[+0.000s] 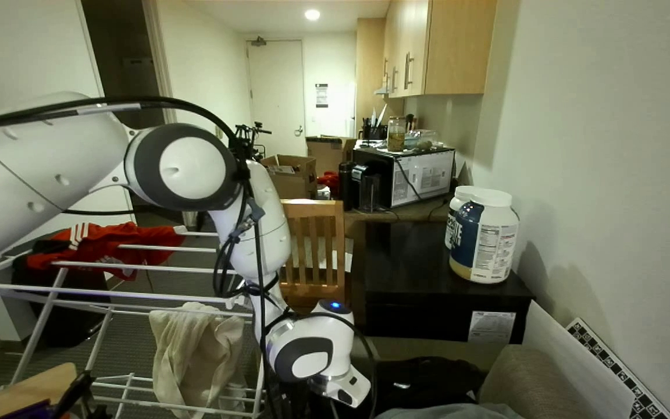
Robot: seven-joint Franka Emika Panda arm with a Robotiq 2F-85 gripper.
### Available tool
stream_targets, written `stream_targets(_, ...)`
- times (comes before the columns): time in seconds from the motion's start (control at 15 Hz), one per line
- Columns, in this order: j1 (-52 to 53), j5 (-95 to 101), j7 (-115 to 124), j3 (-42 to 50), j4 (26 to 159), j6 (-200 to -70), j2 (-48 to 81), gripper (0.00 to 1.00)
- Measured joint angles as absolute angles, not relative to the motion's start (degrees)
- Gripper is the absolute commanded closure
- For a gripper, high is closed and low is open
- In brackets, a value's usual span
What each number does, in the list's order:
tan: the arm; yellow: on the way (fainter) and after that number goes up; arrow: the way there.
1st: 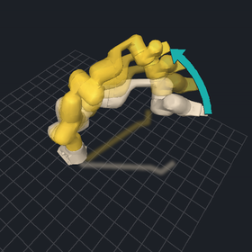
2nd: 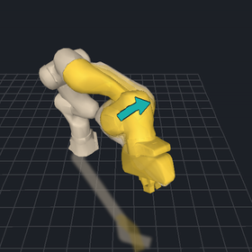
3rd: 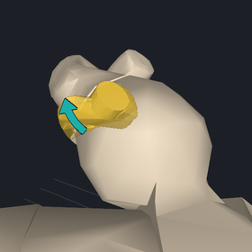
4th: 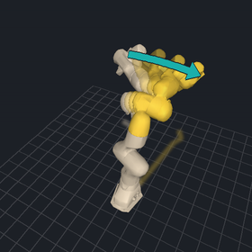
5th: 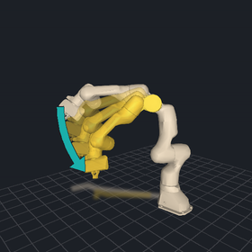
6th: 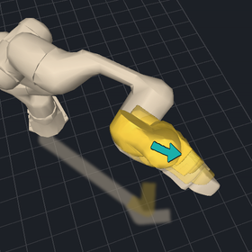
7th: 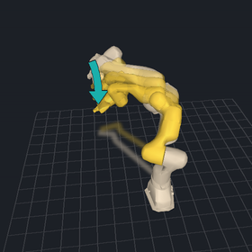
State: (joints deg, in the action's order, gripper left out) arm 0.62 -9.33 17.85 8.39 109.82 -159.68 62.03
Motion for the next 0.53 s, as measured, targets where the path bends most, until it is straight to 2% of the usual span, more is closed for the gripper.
stream_targets(0.53, -6.09, -8.97, 8.84, 8.81, 109.82, -146.63, 50.09, 0.97)
